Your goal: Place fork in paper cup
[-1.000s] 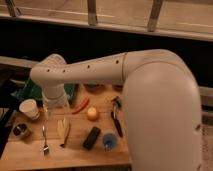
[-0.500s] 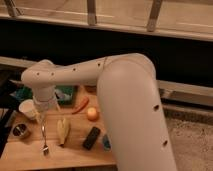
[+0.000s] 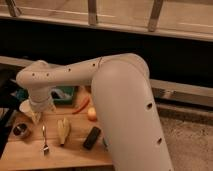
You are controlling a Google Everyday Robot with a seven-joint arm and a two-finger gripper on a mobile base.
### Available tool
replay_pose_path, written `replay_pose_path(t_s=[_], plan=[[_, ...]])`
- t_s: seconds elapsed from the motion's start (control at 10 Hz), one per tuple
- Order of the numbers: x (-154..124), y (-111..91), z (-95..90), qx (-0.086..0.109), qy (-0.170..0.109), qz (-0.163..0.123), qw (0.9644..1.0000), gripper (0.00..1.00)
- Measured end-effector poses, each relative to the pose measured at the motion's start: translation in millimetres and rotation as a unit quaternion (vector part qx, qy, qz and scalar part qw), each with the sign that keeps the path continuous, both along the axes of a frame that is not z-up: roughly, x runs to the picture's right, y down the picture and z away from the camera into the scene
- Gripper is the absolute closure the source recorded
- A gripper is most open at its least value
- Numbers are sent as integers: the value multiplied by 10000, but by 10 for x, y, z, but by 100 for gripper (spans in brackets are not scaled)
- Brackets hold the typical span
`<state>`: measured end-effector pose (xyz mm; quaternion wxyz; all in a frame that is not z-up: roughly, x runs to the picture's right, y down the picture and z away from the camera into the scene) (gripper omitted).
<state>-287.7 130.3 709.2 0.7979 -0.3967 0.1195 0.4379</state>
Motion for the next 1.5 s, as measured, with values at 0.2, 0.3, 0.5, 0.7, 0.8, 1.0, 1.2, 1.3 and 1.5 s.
replay_pose_path(t_s=[0.2, 0.3, 0.5, 0.7, 0.8, 1.0, 1.2, 1.3, 1.5], plan=[[-169, 102, 88, -8, 110, -225, 9997, 35], [-239, 152, 174, -21, 165, -317, 9994, 35], [-411, 278, 403, -144, 250, -461, 9985, 35], [-496, 420, 595, -335, 310, -553, 9974, 35], [-494, 486, 672, -434, 349, -553, 9969, 35], [-495, 599, 725, -572, 379, -556, 9961, 35], [-495, 703, 703, -643, 388, -515, 9958, 35], [-486, 742, 688, -664, 400, -497, 9957, 35], [-498, 871, 635, -727, 393, -433, 9956, 35]])
